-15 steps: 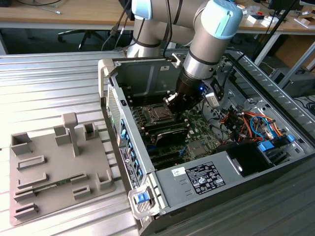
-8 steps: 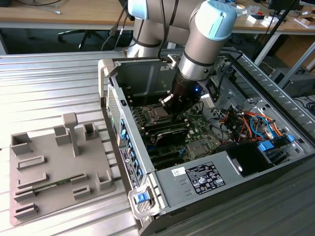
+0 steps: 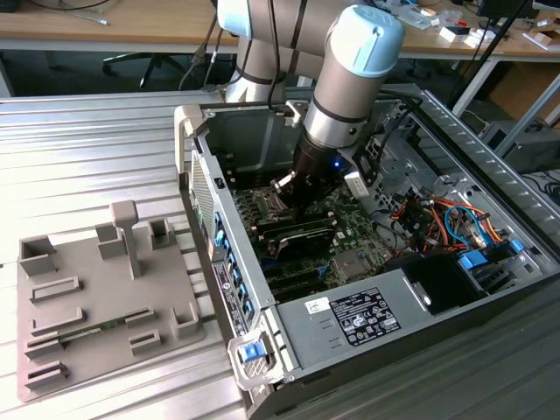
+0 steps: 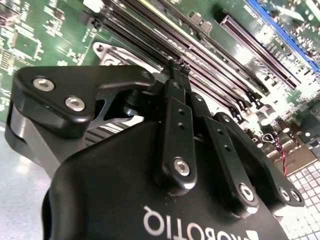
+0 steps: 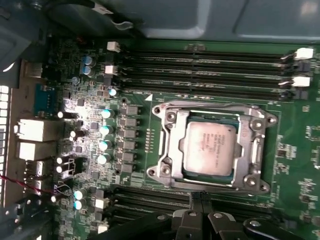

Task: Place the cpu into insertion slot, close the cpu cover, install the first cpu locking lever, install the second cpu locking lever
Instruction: 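Install the second cpu locking lever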

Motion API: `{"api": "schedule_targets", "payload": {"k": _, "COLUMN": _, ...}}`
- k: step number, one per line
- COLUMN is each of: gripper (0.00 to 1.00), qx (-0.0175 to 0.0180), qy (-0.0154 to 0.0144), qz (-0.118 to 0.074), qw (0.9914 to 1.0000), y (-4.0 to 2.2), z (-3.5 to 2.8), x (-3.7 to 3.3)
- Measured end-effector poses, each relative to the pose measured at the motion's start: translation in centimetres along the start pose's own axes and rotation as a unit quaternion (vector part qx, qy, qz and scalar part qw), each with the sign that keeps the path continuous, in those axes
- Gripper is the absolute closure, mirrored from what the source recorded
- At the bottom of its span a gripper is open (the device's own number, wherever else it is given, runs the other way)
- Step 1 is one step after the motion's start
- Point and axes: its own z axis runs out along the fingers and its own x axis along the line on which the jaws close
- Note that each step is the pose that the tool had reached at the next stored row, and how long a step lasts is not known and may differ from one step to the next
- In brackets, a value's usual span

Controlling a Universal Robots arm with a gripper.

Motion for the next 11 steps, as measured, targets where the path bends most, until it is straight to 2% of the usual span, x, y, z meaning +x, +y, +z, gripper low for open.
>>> {"api": "schedule_targets", "payload": {"k": 5, "gripper": 0.89, "qx": 0.0001, "qy": 0.0000, "qz": 0.000, "qw": 1.00000, "y": 0.24, "z": 0.19, "x": 0.55}}
{"api": "schedule_targets", "payload": {"k": 7, "gripper": 0.89, "qx": -0.0005, "qy": -0.0002, "qz": 0.000, "qw": 1.00000, "y": 0.59, "z": 0.30, "x": 0.84}}
{"api": "schedule_targets", "payload": {"k": 11, "gripper": 0.89, "qx": 0.0000, "qy": -0.0001, "qz": 0.000, "qw": 1.00000, "y": 0.80, "z": 0.32, "x": 1.21}}
